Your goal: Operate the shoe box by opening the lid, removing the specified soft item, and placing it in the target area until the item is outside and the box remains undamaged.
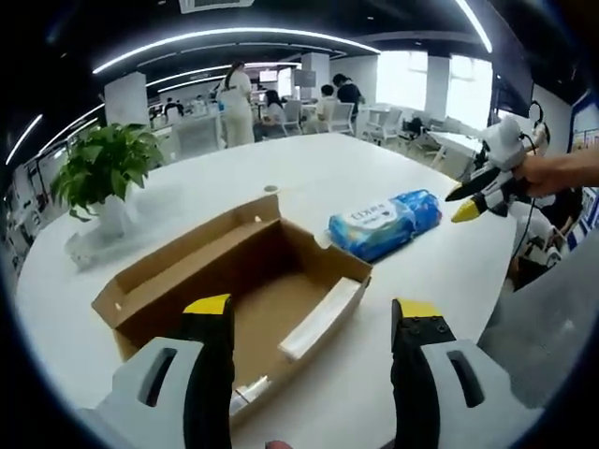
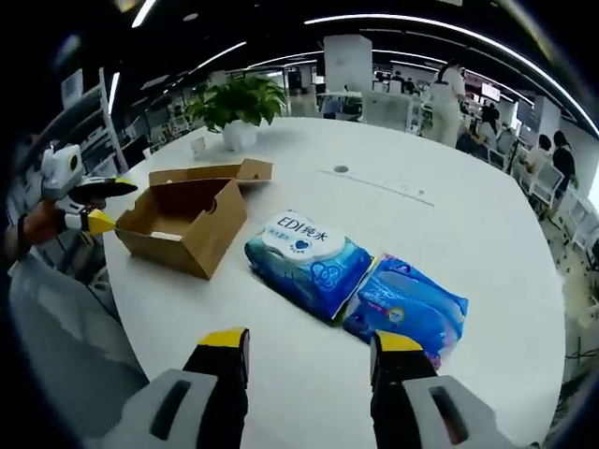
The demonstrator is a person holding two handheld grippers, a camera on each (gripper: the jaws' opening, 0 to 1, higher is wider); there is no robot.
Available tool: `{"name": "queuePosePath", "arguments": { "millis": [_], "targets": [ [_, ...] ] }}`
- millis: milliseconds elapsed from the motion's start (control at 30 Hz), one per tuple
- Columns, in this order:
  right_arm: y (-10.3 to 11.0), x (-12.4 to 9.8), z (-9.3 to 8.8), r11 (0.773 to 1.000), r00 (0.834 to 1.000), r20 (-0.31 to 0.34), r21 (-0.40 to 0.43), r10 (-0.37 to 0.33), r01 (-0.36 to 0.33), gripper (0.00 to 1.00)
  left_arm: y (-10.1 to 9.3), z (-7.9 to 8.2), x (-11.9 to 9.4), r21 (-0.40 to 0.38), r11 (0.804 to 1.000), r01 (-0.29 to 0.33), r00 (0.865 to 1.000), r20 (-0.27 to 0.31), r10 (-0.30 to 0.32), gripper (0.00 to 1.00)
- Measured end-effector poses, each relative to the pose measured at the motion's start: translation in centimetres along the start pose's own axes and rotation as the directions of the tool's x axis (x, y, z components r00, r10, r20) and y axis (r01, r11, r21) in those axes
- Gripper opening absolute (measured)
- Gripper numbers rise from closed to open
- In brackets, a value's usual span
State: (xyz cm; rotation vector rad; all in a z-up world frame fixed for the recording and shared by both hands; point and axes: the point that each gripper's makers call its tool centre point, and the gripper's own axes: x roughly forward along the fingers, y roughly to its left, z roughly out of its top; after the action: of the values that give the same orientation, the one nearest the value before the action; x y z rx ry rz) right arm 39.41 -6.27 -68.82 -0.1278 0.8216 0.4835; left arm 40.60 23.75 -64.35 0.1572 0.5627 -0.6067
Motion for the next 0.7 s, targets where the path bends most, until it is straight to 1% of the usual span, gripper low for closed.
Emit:
{"name": "queuePosePath", "arguments": {
  "millis": [100,200,233,333,433,500,567,700],
  "targets": [
    [0.9,0.1,0.5,1.000,1.000,0.019,0.000,0.015,-0.015,0.50,0.0,-0.2,0.1,0.002,1.000,0.001,1.000,-0.006,-0.001,0.67],
    [2.5,0.5,1.1,0.999,0.999,0.024,-0.026,0.038,-0.037,0.50,0.0,-0.4,0.2,-0.002,1.000,0.003,1.000,-0.006,-0.003,0.67],
    [2.7,0.5,1.2,0.999,0.999,0.024,-0.031,0.042,-0.041,0.50,0.0,-0.4,0.2,-0.005,1.000,0.003,1.000,-0.004,-0.003,0.67],
    [4.4,0.9,2.2,0.996,0.997,0.031,-0.053,0.067,-0.065,0.50,0.0,-0.4,0.2,-0.020,1.000,0.003,1.000,0.002,-0.003,0.67],
    [6.2,1.7,3.4,0.991,0.995,0.034,-0.094,0.096,-0.092,0.51,-0.1,0.0,0.0,-0.040,0.999,0.010,1.000,0.015,-0.010,0.67],
    [7.1,2.1,4.1,0.988,0.993,0.039,-0.108,0.112,-0.107,0.51,0.0,0.4,-0.2,-0.049,0.999,0.012,0.999,0.035,-0.010,0.66],
    [8.3,2.9,5.0,0.985,0.991,0.040,-0.123,0.128,-0.122,0.51,0.3,0.4,-0.4,-0.051,0.999,0.007,0.999,0.038,-0.005,0.66],
    [9.9,4.1,5.9,0.977,0.987,0.032,-0.149,0.156,-0.149,0.50,1.1,0.4,-0.7,-0.061,0.998,-0.004,0.999,0.044,0.007,0.66]
  ]
}}
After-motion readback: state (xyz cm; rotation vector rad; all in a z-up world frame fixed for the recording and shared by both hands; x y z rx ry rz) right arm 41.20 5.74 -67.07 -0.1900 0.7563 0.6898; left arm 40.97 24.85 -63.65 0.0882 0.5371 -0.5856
